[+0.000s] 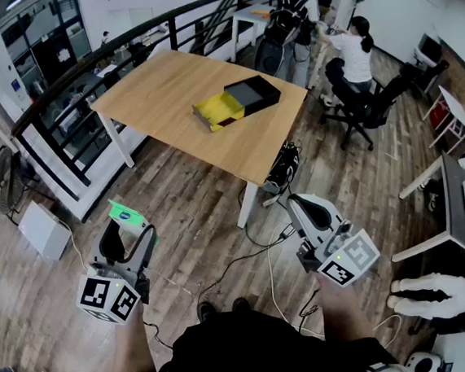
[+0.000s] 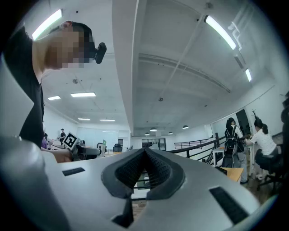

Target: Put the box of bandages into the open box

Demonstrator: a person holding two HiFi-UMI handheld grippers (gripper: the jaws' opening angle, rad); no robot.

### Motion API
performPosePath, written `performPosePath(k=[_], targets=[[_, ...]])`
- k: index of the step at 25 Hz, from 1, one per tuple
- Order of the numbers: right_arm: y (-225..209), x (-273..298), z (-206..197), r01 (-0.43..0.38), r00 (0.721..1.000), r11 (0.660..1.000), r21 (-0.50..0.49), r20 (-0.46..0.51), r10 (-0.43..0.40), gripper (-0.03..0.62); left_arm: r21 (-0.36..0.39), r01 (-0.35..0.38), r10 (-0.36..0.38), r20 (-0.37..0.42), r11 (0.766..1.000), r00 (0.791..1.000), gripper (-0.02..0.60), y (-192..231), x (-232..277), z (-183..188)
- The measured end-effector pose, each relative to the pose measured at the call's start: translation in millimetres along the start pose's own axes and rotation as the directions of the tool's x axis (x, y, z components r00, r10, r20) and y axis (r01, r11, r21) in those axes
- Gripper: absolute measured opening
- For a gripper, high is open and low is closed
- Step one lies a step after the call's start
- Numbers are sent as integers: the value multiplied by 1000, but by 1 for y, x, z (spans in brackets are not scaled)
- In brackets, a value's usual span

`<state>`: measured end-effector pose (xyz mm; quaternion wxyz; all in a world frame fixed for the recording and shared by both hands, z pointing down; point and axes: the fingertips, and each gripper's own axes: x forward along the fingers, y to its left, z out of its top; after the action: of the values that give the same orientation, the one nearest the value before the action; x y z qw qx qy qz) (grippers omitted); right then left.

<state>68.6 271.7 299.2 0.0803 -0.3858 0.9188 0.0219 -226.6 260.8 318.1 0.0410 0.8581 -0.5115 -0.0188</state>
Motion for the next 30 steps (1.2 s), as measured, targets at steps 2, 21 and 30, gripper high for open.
performPosePath(k=[2, 21, 30], targets=[[4, -3, -1, 0, 1000, 1000, 8, -3, 0, 35, -3, 0, 0, -12, 1000, 1000, 351, -1, -4, -2], [-19, -33, 0, 16, 1000, 999, 32, 21, -17, 35, 12, 40, -40, -27, 999, 999, 351, -33, 26, -4], [-41, -78, 6, 23, 998, 998, 63, 52, -27, 38, 38, 66, -65, -27, 997, 998, 351, -80, 40, -1]])
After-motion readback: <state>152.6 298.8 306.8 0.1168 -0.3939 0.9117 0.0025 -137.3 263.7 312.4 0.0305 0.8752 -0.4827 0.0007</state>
